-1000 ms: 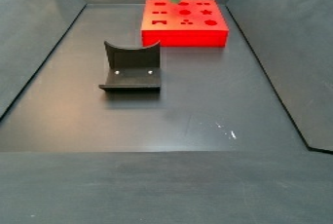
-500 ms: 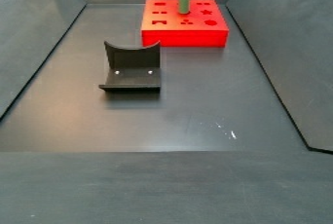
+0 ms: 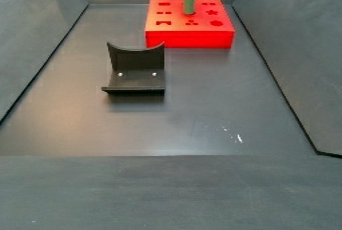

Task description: Insert the round object.

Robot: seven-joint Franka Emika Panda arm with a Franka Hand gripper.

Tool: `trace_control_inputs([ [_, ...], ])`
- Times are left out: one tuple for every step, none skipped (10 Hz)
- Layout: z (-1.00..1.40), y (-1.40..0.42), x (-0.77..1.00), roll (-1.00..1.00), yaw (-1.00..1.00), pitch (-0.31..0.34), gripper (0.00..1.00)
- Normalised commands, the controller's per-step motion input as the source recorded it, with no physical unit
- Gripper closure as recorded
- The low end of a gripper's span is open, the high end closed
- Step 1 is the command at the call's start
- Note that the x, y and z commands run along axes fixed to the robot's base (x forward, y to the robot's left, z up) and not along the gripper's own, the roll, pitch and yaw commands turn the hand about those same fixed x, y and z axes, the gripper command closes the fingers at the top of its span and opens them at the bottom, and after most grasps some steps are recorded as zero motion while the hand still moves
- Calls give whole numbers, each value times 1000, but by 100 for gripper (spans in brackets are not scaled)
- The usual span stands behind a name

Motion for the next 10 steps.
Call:
trace_control_inputs([
  [0, 191, 0, 0, 0, 0, 100],
  [0, 20, -37, -7, 0, 0, 100],
  [-31, 0, 0, 0, 0, 0, 100],
  [-163, -103, -34, 0, 0, 0, 100],
  [-66, -209, -60, 47, 0, 0, 100],
  [-23, -206, -63, 73, 0, 0, 100],
  [-66, 0, 0, 0, 0, 0, 100],
  [-197, 57, 0, 19, 0, 0, 100],
  [-291, 14, 0, 10, 0, 0, 100],
  [-271, 49, 0, 0, 0, 0, 100],
])
